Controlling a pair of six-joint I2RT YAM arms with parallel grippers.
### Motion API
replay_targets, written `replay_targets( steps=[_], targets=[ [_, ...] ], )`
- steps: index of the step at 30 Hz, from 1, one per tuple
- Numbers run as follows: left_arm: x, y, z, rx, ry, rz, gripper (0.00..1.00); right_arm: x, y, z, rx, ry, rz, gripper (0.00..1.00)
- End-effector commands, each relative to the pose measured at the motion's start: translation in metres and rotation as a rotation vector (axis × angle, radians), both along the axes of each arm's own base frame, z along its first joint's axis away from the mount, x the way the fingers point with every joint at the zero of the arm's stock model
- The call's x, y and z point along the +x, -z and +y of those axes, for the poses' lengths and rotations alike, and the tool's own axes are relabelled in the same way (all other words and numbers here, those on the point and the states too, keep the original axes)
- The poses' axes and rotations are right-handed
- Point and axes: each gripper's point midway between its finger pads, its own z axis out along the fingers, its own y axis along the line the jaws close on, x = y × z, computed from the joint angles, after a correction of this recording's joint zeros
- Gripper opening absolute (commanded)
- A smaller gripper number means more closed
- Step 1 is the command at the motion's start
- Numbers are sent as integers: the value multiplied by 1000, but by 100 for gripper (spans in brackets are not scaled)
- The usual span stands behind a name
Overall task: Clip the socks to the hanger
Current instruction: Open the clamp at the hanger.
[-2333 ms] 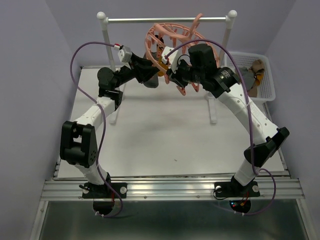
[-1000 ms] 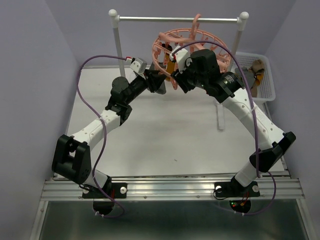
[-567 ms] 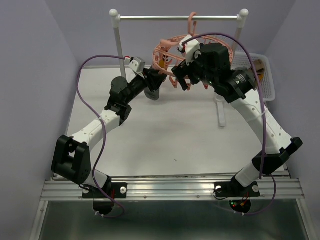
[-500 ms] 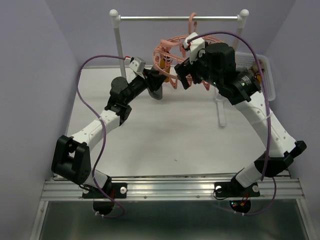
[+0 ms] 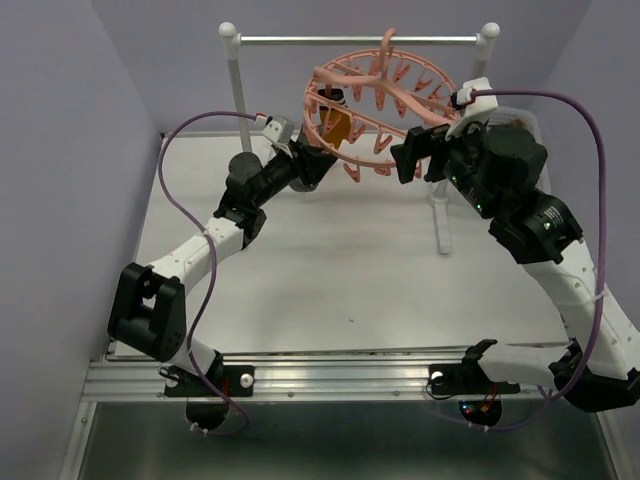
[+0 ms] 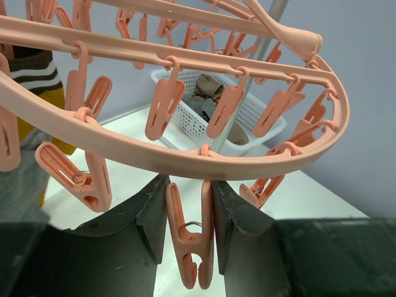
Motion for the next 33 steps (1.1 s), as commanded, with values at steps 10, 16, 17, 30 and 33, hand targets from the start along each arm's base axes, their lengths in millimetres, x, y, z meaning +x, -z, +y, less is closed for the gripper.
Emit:
replay_targets(
  steps=[10, 16, 17, 30, 33],
  targets=[
    [8, -33, -20, -105, 15, -74, 0, 22, 112, -36, 174, 382, 253, 87],
    [5, -31, -23, -95, 34, -77, 0, 46, 108, -41, 141, 493, 219, 72],
    [4, -31, -23, -94, 37, -78, 0, 50, 99, -42, 153, 507, 198, 72],
    [-20, -43, -29, -103, 44, -182, 0, 100, 75, -58, 142, 576, 142, 67],
    [-17, -41, -28, -106, 23, -172, 0, 104, 66, -59, 163, 567, 115, 67]
  ],
)
